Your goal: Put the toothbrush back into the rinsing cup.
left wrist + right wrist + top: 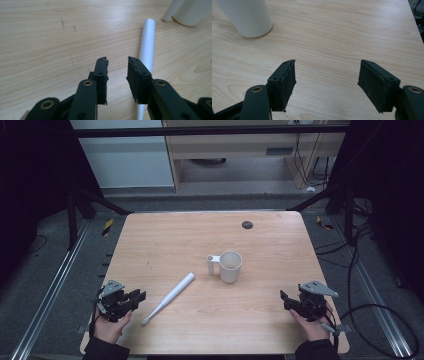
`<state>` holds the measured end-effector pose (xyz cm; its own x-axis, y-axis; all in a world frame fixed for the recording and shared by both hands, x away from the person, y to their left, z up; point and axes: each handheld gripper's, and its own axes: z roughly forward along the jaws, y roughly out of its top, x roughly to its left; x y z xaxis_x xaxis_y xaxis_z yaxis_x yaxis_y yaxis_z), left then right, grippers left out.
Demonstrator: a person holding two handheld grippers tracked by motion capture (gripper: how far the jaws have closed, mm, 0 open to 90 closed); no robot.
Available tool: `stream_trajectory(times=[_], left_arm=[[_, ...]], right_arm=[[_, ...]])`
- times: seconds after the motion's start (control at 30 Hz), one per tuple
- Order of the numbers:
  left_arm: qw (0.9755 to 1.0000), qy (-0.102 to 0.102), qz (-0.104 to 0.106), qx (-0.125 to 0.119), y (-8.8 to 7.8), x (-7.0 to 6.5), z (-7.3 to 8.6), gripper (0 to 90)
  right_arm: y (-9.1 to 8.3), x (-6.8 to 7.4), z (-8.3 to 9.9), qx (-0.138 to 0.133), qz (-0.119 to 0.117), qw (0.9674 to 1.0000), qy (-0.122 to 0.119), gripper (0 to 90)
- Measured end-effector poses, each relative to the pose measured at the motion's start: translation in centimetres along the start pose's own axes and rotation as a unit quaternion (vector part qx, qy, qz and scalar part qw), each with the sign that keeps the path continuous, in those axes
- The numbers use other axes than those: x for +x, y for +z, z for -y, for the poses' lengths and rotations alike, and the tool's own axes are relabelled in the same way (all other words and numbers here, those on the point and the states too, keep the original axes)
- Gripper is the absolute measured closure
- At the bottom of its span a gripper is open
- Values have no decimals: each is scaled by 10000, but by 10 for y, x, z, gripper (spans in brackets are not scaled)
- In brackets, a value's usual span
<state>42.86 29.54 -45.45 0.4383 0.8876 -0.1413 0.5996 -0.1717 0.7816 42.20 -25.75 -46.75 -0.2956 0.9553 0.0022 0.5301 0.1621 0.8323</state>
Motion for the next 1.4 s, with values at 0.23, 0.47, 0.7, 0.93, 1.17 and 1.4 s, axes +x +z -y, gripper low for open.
stream_trajectory(times=[0.23, 0.47, 0.7, 0.93, 1.17, 1.4], left_arm=[[9993, 167, 215, 251, 6, -12, 1, 786], [9971, 352, 377, 553, 14, -24, 3, 836], [9943, 526, 453, 813, 19, -32, 6, 888], [9905, 648, 560, 1074, 25, -37, 9, 891], [9877, 773, 541, 1250, 29, -40, 11, 891], [9871, 763, 494, 1318, 30, -38, 11, 891]], right_arm=[[1, 1, 1, 38, -56, 10000, -60, 329], [2, 2, 2, 57, -101, 9999, -78, 351], [4, 3, 3, 119, -183, 9997, -136, 368], [5, 3, 4, 144, -187, 9996, -131, 369], [5, 3, 4, 134, -174, 9997, -125, 370], [5, 2, 4, 135, -152, 9997, -132, 370]])
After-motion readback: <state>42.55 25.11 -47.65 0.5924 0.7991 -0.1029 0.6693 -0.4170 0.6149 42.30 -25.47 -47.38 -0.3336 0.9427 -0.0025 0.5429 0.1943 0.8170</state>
